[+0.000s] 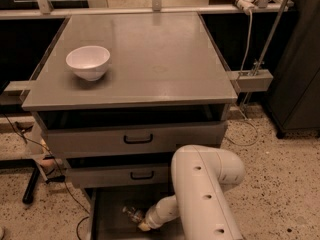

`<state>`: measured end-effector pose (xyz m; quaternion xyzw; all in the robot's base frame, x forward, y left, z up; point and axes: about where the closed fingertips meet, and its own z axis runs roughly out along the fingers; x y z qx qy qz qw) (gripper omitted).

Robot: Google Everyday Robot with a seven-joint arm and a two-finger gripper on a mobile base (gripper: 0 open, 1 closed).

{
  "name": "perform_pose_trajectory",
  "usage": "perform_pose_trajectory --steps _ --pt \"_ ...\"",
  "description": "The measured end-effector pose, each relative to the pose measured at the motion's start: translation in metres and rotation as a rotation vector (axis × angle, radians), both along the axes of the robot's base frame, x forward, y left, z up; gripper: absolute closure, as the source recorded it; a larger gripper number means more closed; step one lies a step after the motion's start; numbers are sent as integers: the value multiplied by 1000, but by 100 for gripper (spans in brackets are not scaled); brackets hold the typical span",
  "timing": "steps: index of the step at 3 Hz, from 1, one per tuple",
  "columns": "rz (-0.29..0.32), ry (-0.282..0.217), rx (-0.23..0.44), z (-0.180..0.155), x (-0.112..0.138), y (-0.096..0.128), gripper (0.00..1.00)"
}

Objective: Pick blue plastic bottle from bottom drawer and place on counter

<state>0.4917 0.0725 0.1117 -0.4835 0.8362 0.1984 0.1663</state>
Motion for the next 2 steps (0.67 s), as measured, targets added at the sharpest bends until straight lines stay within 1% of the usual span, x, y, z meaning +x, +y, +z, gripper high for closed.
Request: perform_pose_trajectory --steps 1,2 --pt "-18 -37 21 25 -5 -7 100" --pt "-67 -105 41 71 -12 -28 100"
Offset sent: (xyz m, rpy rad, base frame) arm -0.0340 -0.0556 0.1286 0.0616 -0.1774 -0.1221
